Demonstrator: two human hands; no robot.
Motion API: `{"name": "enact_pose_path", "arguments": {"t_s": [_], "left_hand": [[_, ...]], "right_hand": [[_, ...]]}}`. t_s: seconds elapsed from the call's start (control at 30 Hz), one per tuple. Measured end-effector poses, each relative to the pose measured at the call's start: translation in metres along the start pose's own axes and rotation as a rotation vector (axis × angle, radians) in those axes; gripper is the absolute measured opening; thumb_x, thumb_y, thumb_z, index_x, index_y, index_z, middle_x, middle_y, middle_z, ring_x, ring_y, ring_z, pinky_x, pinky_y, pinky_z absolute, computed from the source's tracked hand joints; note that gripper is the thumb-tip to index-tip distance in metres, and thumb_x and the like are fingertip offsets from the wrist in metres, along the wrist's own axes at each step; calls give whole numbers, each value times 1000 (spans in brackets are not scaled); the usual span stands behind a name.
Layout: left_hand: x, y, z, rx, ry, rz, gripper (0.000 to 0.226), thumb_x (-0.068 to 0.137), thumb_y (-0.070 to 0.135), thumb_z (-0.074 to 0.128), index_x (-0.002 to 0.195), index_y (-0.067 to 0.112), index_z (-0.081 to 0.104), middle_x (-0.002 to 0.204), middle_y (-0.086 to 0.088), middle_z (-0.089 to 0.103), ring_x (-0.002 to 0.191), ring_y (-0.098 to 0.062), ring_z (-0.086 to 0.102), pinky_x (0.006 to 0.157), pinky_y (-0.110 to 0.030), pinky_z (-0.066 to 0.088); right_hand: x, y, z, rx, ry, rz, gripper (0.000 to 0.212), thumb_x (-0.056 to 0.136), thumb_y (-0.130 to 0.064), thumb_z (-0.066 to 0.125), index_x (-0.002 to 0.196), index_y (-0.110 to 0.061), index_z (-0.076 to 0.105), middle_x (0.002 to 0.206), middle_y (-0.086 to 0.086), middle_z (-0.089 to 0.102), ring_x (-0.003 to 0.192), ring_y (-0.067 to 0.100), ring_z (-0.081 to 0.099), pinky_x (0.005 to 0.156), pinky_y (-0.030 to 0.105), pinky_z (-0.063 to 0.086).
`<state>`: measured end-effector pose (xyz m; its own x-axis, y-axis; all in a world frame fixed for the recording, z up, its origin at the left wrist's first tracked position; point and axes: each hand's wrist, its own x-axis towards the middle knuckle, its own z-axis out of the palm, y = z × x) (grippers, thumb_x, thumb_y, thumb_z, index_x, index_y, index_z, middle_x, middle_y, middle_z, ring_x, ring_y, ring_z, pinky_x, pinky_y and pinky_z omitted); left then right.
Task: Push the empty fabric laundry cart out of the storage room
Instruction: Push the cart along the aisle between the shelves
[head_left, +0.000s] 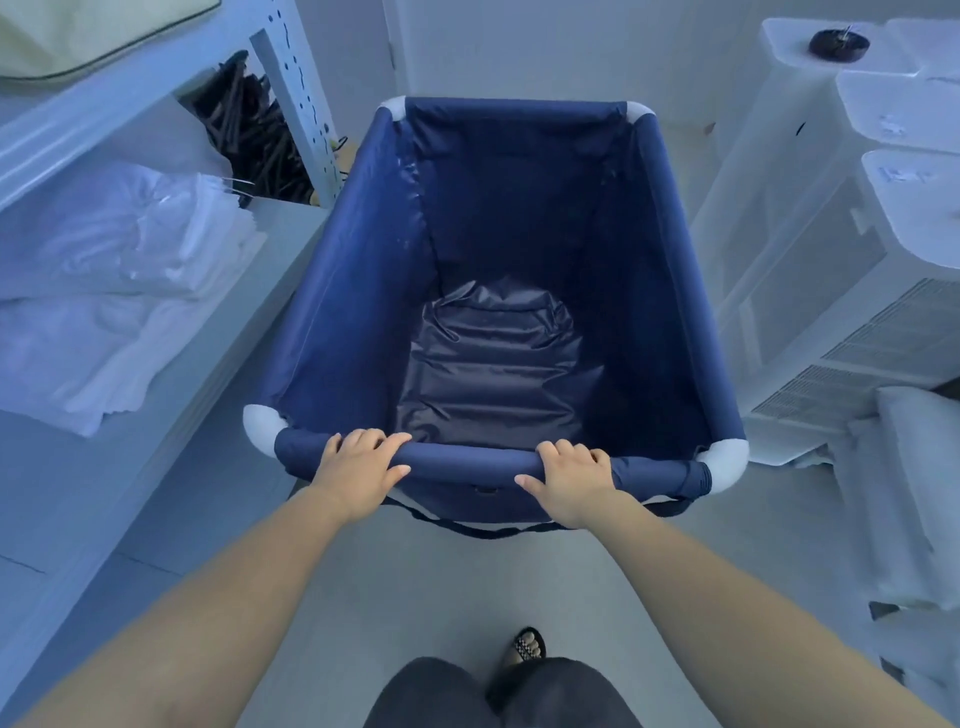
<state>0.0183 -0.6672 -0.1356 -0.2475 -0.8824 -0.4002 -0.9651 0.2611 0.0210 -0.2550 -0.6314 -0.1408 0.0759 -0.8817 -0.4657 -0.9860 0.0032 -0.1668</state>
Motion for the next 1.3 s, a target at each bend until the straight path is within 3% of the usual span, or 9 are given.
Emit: {"name": "enact_pose_path", "arguments": {"t_s": [0.23,0.7,0.93,1.17,1.3], "left_hand": [[54,12,-18,53,-107,-90,51,95,55,27,139,28,23,133,-4,37,128,-25,29,113,-52,17],[179,-8,-64,-23,-74,-35,47,95,53,31,135,29,26,125,-2,34,123,-25,28,113,-52,11],[261,-31,-110,-46,-128,52,45,92,60,29,130,36,33,117,0,43,111,-24,38,105,-39,23],[315,-34,-132,-59,-104,72,42,92,60,32,129,39,35,105,7,36,106,-20,40,104,-36,23],[351,-37,-148,-65,-114,76,42,92,59,32,129,41,35,110,6,39,107,-21,39,104,-37,22]], "right_hand": [[44,21,-21,39,-2,-55,51,94,-53,31,133,-20,34,132,3,44,121,27,40,105,43,24],[158,43,-83,78,18,-20,49,94,-54,33,132,-24,37,128,-3,46,117,23,42,102,40,25],[219,50,-123,62,44,22,48,94,-54,32,131,-24,38,127,-3,47,116,22,42,103,39,25],[269,64,-151,74,41,23,46,94,-54,33,129,-25,39,124,-5,46,113,21,43,101,38,26],[302,73,-168,69,59,12,45,93,-54,34,128,-26,40,123,-5,47,112,21,43,99,39,27]]}}
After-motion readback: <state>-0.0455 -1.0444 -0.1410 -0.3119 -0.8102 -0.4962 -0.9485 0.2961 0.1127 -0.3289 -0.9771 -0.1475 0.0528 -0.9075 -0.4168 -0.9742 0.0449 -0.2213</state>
